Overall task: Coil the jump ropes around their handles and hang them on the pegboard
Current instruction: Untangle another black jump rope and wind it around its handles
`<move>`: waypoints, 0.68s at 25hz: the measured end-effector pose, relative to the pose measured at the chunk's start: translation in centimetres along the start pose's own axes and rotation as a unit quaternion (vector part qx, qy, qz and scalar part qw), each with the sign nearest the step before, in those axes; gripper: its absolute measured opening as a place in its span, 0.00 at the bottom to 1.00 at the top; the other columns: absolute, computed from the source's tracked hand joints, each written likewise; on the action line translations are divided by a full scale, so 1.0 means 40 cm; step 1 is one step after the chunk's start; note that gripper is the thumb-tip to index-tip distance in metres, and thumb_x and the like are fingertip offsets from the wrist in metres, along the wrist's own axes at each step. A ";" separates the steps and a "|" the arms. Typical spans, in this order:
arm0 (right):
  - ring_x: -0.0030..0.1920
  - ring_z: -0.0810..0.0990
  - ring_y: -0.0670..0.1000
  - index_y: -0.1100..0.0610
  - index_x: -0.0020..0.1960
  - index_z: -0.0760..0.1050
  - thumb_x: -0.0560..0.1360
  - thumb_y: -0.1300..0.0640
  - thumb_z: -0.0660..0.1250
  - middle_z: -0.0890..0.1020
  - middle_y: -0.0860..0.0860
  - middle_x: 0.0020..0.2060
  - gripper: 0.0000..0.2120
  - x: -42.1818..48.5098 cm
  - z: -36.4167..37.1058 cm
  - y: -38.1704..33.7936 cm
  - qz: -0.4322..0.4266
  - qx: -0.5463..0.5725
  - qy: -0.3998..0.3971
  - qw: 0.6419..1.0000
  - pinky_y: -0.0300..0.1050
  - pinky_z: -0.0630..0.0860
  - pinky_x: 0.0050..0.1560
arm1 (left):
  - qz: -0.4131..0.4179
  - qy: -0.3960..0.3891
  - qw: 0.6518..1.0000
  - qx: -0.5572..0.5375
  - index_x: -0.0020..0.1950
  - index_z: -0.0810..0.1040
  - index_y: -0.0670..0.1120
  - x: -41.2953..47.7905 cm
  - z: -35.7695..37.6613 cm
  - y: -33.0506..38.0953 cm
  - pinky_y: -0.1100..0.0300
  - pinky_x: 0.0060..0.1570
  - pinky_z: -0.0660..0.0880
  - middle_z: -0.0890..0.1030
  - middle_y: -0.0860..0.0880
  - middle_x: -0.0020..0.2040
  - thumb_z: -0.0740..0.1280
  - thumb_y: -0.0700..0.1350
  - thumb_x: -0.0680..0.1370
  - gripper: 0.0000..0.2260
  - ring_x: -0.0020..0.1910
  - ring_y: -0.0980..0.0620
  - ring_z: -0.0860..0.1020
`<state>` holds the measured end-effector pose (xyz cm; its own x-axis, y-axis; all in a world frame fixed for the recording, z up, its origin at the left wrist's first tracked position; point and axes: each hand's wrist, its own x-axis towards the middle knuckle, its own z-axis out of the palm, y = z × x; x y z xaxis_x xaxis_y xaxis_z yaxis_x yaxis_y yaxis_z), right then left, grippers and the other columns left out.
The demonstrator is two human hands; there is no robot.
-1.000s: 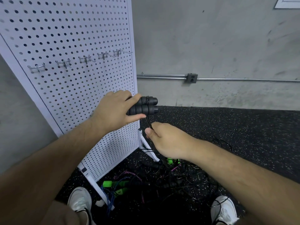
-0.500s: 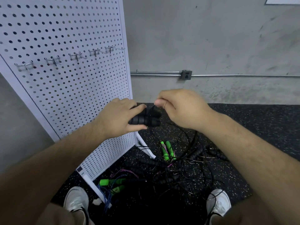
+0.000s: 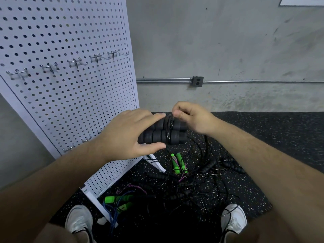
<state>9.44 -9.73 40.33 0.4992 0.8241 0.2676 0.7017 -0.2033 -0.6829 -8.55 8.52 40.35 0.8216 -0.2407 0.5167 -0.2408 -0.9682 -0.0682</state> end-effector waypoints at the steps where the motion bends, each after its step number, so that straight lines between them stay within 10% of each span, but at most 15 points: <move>1: 0.38 0.75 0.49 0.40 0.42 0.75 0.79 0.37 0.61 0.78 0.53 0.35 0.10 -0.003 0.012 0.003 0.017 0.007 -0.006 1.000 0.59 0.77 0.42 | -0.014 -0.005 1.000 -0.016 0.74 0.71 0.46 -0.003 -0.008 0.002 0.60 0.53 0.67 0.77 0.55 0.54 0.62 0.67 0.76 0.34 0.50 0.59 0.70; 5: 0.38 0.75 0.52 0.46 0.41 0.77 0.81 0.68 0.61 0.79 0.48 0.36 0.18 -0.021 0.076 -0.003 0.068 0.120 -0.037 0.990 0.55 0.74 0.42 | -0.035 -0.019 0.999 -0.012 0.73 0.72 0.46 -0.012 -0.025 -0.014 0.63 0.55 0.65 0.76 0.56 0.55 0.62 0.65 0.77 0.32 0.52 0.60 0.70; 9: 0.27 0.68 0.42 0.55 0.50 0.76 0.86 0.54 0.54 0.73 0.47 0.33 0.14 -0.054 0.155 -0.053 0.107 0.063 -0.090 0.988 0.37 0.65 0.28 | -0.051 -0.029 0.993 0.102 0.72 0.72 0.45 -0.001 -0.006 -0.060 0.53 0.52 0.73 0.79 0.48 0.54 0.61 0.66 0.78 0.31 0.51 0.48 0.77; 17: 0.40 0.79 0.51 0.58 0.52 0.76 0.85 0.46 0.53 0.80 0.52 0.40 0.19 -0.109 0.155 -0.190 0.062 -0.081 -0.079 0.992 0.51 0.77 0.44 | -0.074 -0.063 0.982 0.162 0.72 0.71 0.44 -0.001 0.010 -0.123 0.47 0.51 0.74 0.79 0.46 0.54 0.61 0.66 0.78 0.32 0.51 0.44 0.77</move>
<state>-1.21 -8.51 40.14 0.5097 0.8575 0.0701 0.7192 -0.3800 -0.5817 -7.19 13.28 40.34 0.8977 -0.0831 0.4326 0.0456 -0.9593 -0.2788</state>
